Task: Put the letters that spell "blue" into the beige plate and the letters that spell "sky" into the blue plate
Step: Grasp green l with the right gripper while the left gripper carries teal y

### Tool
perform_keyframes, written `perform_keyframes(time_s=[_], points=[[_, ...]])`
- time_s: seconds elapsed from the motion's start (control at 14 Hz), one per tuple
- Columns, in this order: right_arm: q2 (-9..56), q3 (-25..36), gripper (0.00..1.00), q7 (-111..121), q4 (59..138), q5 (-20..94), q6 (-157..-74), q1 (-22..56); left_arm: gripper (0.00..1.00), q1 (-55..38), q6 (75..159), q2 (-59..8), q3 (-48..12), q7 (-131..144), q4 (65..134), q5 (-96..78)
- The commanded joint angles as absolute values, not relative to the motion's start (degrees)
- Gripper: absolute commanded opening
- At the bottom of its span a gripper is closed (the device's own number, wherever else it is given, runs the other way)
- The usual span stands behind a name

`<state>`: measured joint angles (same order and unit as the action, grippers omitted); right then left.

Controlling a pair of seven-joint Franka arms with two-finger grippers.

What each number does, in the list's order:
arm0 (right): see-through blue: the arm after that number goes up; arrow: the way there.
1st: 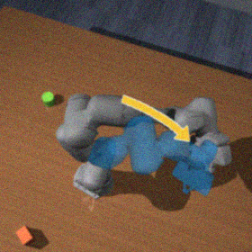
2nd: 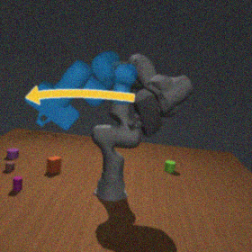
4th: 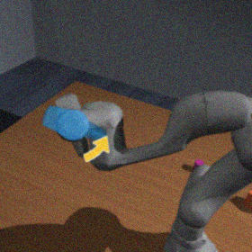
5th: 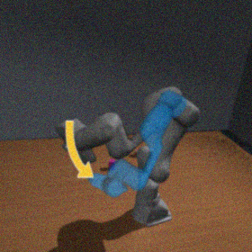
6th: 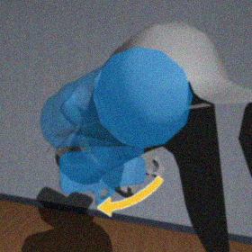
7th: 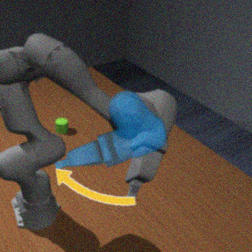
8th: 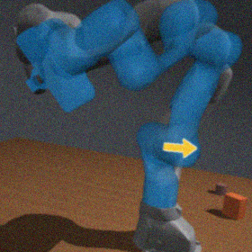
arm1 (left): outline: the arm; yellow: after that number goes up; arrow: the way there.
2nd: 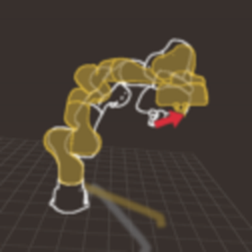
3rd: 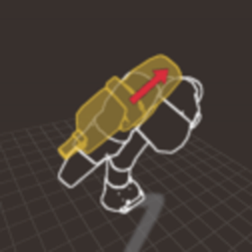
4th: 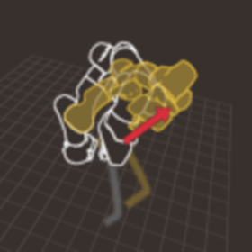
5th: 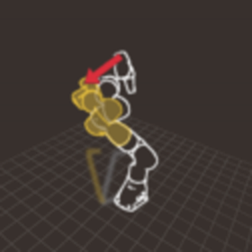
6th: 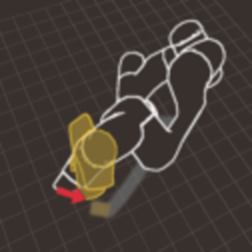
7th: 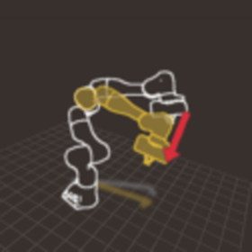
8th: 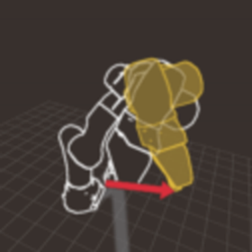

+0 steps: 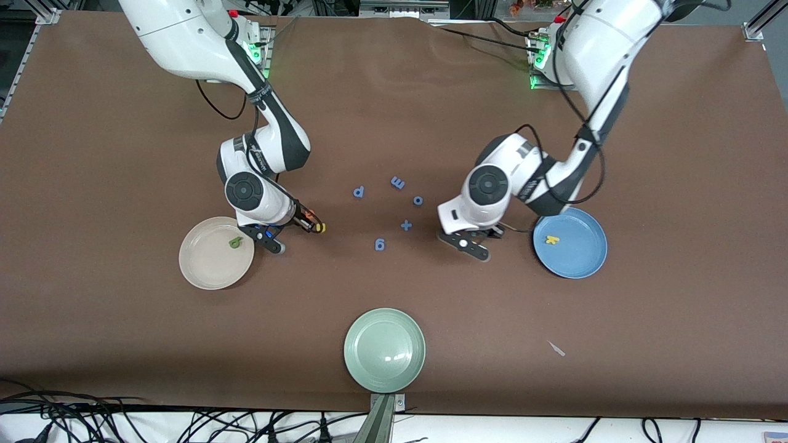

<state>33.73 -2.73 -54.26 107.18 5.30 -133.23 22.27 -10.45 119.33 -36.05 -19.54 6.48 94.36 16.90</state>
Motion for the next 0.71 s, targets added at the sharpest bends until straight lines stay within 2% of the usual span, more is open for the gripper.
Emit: perform_keyframes(time_s=[0.0, 0.14, 0.29, 0.43, 0.5, 0.57, 0.64], points=[[34.4, -2.8, 0.49, -54.6, 108.1, 4.8, -136.1, 22.2, 0.00, -3.9, 115.4, -33.7, -20.0, -6.2, 95.7, 18.5], [34.5, -2.6, 0.42, -54.6, 108.4, 4.7, -136.1, 22.1, 0.00, 0.8, 114.1, -33.7, -20.1, -15.0, 96.1, 18.3], [34.5, -2.6, 0.26, -54.6, 108.4, 4.7, -136.1, 22.1, 0.00, 4.5, 113.9, -33.7, -20.1, -20.5, 97.7, 18.3], [34.3, -2.5, 0.05, -54.3, 108.4, 4.7, -135.9, 22.1, 0.00, 7.1, 113.9, -33.8, -20.1, -25.0, 99.6, 18.4], [33.9, -2.5, 0.00, -54.1, 108.4, 4.7, -135.5, 22.1, 0.05, 7.8, 113.9, -34.1, -20.0, -27.0, 99.8, 18.4], [33.5, -2.4, 0.00, -53.3, 108.1, 4.7, -135.3, 21.9, 0.34, 9.1, 113.9, -34.3, -20.0, -28.0, 99.9, 18.4], [32.7, -1.4, 0.00, -51.7, 107.8, 4.7, -134.4, 21.7, 0.74, 9.8, 113.8, -34.3, -20.0, -28.8, 99.9, 18.4]])
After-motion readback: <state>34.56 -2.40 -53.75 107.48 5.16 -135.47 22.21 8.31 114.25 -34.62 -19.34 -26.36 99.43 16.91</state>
